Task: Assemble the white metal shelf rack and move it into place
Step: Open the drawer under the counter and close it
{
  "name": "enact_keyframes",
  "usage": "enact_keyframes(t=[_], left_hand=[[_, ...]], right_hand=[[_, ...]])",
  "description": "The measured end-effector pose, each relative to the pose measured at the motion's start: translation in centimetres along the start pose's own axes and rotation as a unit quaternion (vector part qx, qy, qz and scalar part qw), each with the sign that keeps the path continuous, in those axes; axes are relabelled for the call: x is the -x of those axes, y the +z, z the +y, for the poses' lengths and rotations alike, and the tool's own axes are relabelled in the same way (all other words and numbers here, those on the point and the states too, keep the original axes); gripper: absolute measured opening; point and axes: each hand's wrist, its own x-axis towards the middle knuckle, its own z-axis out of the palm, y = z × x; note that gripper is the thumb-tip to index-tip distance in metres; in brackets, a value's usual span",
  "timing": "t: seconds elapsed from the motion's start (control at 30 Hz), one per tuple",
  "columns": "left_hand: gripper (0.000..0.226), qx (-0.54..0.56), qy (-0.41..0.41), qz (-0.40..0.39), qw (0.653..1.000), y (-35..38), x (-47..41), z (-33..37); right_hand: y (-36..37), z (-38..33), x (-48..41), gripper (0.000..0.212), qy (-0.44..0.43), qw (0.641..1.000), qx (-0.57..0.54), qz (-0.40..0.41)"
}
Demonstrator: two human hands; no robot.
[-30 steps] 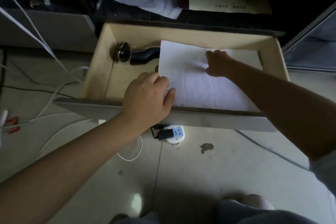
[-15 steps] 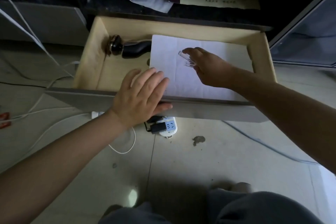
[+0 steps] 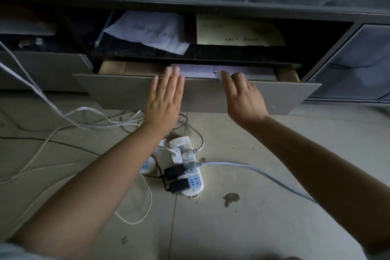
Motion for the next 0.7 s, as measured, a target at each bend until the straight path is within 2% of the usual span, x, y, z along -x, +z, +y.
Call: enact_keyframes(t=[0.23, 0.3, 0.47, 0.53, 0.63, 0.7], left_hand=[[0.077, -0.032, 0.056, -0.028, 0.998, 3.1, -0.5, -0.7], [0.076, -0.054, 0.081, -0.044, 0.994, 3.7, -0.7, -1.3], [0.074, -0.103, 0.108, -0.065, 0.987, 4.7, -1.5, -2.6], [0.076, -0.099, 0.108, -0.061, 0.987, 5.0, -1.9, -3.1], [0.077, -0.152, 0.134, -0.074, 0.976, 5.7, -1.6, -3.5], [0.069, -0.169, 0.126, -0.085, 0.974, 5.6, -1.7, -3.3]], right_hand=[[5.7, 1.9, -0.7, 0.046, -0.005, 0.997, 0.001, 0.079], [6.4, 2.8, -1.1, 0.043, -0.03, 0.996, -0.005, 0.085], [7.3, 4.3, -1.8, 0.035, -0.126, 0.985, 0.063, 0.103], [7.5, 4.5, -1.9, 0.033, -0.137, 0.982, 0.073, 0.104], [7.5, 4.7, -2.2, 0.032, -0.137, 0.984, 0.074, 0.089], [7.5, 4.7, -2.3, 0.032, -0.125, 0.987, 0.066, 0.081]])
